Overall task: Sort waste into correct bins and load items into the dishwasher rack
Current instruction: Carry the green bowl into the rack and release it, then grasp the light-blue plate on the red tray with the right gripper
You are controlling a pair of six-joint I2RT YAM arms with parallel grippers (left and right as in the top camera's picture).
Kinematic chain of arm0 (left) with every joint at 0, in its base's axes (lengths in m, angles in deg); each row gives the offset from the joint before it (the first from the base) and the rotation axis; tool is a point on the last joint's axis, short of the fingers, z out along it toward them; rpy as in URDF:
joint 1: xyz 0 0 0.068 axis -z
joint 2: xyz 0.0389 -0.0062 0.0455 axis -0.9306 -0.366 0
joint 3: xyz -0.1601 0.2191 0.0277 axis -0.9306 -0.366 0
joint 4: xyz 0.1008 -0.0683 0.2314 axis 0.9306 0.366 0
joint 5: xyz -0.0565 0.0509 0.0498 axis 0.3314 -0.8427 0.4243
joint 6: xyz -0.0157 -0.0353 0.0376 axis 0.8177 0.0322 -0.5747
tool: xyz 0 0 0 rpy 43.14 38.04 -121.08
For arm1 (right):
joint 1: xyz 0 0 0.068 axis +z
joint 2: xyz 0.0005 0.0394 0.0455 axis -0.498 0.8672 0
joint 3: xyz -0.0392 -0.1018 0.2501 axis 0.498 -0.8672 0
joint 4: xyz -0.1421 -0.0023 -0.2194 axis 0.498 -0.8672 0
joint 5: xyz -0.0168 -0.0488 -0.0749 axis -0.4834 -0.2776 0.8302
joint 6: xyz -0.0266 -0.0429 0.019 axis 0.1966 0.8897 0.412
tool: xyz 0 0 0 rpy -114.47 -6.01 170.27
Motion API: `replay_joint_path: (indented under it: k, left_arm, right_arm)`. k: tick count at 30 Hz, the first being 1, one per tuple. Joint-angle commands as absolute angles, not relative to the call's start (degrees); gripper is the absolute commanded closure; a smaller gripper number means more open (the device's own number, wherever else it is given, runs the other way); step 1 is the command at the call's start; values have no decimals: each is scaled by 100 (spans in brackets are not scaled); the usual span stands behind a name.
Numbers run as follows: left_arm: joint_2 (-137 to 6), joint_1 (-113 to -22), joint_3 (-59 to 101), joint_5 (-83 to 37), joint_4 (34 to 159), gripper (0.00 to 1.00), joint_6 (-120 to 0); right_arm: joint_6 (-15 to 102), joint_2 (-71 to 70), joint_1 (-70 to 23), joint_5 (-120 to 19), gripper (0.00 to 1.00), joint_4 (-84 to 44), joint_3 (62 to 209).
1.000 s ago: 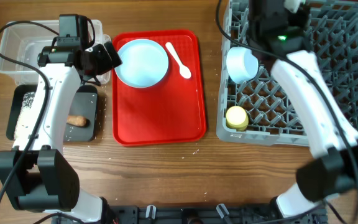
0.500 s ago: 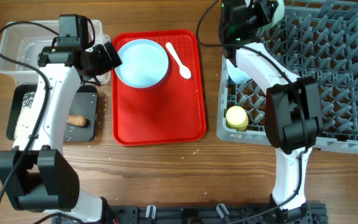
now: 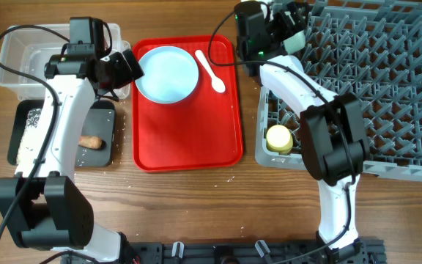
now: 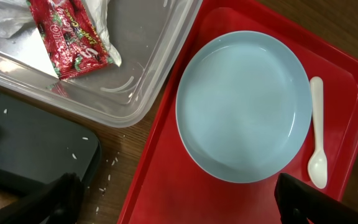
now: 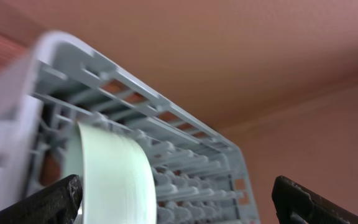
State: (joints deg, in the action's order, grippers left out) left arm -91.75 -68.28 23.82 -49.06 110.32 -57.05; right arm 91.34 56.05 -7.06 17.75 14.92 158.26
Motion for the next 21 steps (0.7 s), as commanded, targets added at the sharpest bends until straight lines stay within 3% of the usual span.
replay_joint_path:
  k: [1, 4, 6, 8, 11, 13, 15, 21]
  left_arm:
    - [-9030, -6839, 2380, -4941, 11023, 0, -5734]
    - [-9030, -6839, 2380, -4943, 11023, 0, -5734]
    - [-9030, -6839, 2380, -4941, 11023, 0, -5734]
    - [-9030, -6839, 2380, -4941, 11021, 0, -5734]
    - [-9030, -6839, 2380, -4941, 11023, 0, -5734]
    - [-9030, -6839, 2380, -4943, 11023, 0, -5734]
    - [-9030, -6839, 2380, -4941, 11021, 0, -5734]
    - [-9030, -6839, 2380, -4941, 11023, 0, -5734]
  right_arm:
    - [8266, 4948, -658, 1215, 0, 1505, 15866]
    - [7816, 4294, -667, 610, 0, 1494, 15866]
    - [6686, 3844, -612, -833, 0, 767, 15866]
    - [5003, 3603, -566, -3209, 0, -390, 15866]
    - [3110, 3866, -533, -5392, 0, -890, 15804]
    - [3042, 4283, -337, -5606, 0, -958, 15767]
    - [2937, 4803, -162, -5591, 20, -1021, 15767]
    - [2131, 5833, 203, -5370, 53, -643, 15767]
